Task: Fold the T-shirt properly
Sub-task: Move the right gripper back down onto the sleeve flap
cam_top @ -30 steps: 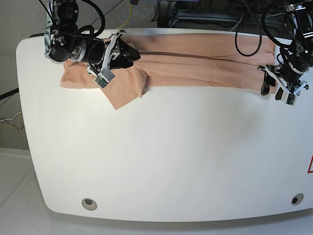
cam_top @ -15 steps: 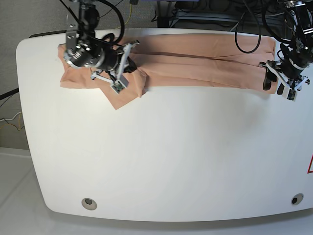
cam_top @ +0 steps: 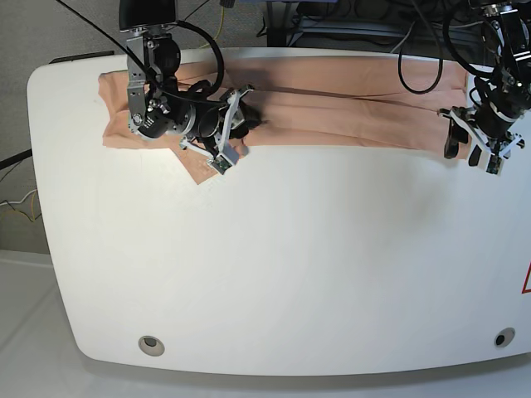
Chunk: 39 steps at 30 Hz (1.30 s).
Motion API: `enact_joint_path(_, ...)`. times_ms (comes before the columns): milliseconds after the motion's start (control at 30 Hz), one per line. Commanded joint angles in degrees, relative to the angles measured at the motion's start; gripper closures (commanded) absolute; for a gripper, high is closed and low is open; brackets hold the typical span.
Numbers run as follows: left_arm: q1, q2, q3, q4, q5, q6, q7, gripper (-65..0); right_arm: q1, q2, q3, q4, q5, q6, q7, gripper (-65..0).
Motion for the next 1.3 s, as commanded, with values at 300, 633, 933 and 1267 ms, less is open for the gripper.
enact_joint_path(300,-0.63,-1.22,-0.39,1.05,-1.55,0.04,-0.56,-30.8,4.47,2.92,0.63,-4.10,-0.21,-1.27,5.68,-24.9)
enact_joint_path(633,-0.70,-1.21,-0.31,1.02,-1.54,0.10,-0.38,-30.8,6.01,4.26,0.11,-8.10,-1.79,-2.27,10.00,-28.9)
enact_joint_path(933,-0.42,-1.30,-0.02,0.93,-1.55,0.26,-0.20,-30.6,8.07,4.33,-1.46,-8.17,-3.11,-3.33,15.25,-31.1)
enact_joint_path(1267,0.03,-1.44,0.24,0.91,-1.48,0.25,-0.70,-29.6,8.83,5.27,-2.95,-10.30,-2.00,-3.10,19.44,-7.4)
